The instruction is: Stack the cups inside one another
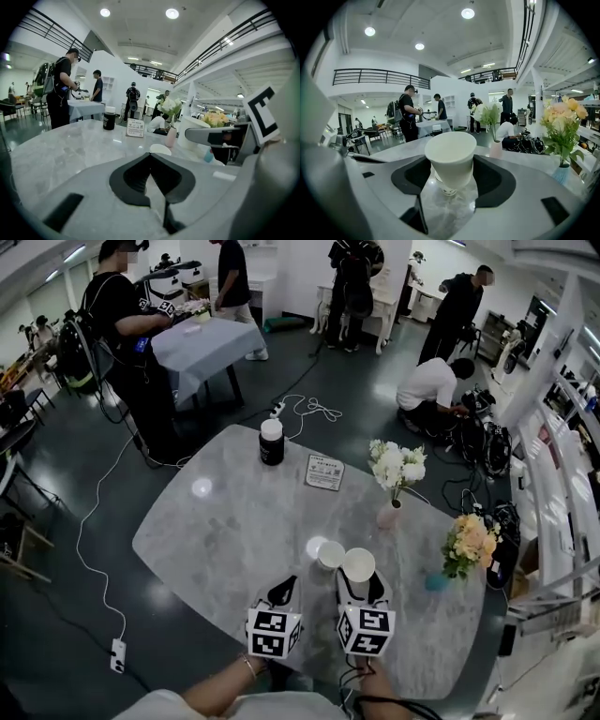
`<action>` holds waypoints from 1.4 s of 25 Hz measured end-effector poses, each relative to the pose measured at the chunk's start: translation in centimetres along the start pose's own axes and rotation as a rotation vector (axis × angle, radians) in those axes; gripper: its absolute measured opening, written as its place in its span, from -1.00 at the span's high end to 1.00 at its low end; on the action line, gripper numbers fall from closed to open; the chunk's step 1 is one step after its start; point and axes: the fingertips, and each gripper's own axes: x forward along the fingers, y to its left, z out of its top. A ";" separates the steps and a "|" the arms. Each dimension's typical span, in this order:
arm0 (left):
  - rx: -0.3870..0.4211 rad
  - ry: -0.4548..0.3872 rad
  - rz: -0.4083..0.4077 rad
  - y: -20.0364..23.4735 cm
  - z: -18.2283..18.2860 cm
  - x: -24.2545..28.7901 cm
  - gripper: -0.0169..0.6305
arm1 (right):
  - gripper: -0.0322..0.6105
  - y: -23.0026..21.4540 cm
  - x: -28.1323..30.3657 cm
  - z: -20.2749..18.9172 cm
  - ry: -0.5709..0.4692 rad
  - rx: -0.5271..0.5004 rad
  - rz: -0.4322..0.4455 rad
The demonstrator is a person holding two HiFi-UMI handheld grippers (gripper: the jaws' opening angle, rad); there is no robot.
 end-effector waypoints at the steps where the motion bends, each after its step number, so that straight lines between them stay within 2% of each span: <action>1: -0.002 -0.004 0.008 0.3 0.1 -0.1 0.94 | 0.09 0.2 0.2 0.1 0.000 0.000 0.007; 12: -0.022 -0.017 0.072 2.8 0.4 -0.2 0.94 | 0.09 2.0 2.4 0.1 0.014 -0.015 0.073; 35: -0.056 0.063 0.094 4.2 -0.8 4.6 0.94 | 0.09 1.9 7.7 -1.9 0.092 0.006 0.147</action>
